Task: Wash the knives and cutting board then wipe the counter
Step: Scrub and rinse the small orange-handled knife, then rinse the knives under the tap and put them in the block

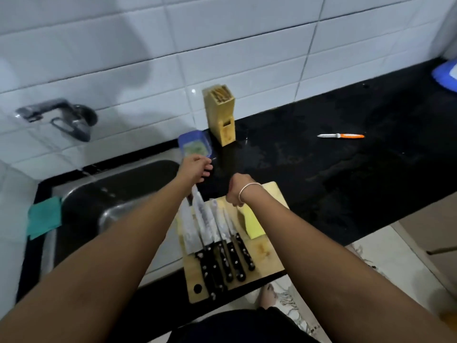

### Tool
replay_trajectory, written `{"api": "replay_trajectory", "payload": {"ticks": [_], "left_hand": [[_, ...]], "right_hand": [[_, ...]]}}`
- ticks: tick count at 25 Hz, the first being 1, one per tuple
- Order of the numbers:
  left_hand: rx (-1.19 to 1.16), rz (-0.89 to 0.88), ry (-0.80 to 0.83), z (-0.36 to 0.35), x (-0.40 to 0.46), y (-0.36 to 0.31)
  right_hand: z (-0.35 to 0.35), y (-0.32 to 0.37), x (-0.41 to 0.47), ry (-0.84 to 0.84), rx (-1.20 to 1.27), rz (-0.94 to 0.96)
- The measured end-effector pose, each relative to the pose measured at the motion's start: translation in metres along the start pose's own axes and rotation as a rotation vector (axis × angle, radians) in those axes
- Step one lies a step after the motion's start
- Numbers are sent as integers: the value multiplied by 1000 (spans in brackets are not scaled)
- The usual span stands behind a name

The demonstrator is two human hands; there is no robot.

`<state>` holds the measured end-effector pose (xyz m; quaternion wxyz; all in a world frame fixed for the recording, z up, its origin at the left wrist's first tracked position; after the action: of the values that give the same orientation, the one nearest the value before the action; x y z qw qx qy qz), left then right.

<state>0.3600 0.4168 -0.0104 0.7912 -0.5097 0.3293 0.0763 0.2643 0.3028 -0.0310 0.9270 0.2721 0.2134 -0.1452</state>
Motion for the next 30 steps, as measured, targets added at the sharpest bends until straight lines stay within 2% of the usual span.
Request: {"api": "replay_trajectory", "payload": {"ticks": [2, 5, 7, 9, 14, 17, 25, 30], "left_hand": [[17, 15, 34, 15, -9, 19], [35, 7, 105, 31, -24, 41], [52, -12, 146, 36, -32, 51], [66, -33, 172, 40, -40, 60], [86, -31, 219, 60, -54, 90], [96, -13, 227, 67, -53, 101], [66, -32, 240, 69, -51, 92], [52, -49, 224, 81, -47, 86]], "right_hand": [[-19, 5, -16, 87, -95, -67], [-38, 16, -44, 82, -312, -134], [-51, 18, -58, 84, -371, -194], [-63, 17, -68, 52, -363, -248], [-74, 12, -89, -152, -287, -344], [-73, 10, -95, -190, -272, -374], [-67, 17, -90, -266, -214, -351], [-30, 66, -61, -365, -127, -243]]}}
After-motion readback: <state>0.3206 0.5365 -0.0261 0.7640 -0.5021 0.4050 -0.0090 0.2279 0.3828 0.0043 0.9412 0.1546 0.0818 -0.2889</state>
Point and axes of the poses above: each hand's wrist, its own x-axis towards the middle knuckle, its own z-axis out of the back of the hand, y = z × x, the point moved 8 cm from there along x, towards the middle knuckle, and after that the axes turned 10 degrees about z, right-handed, at the moved point
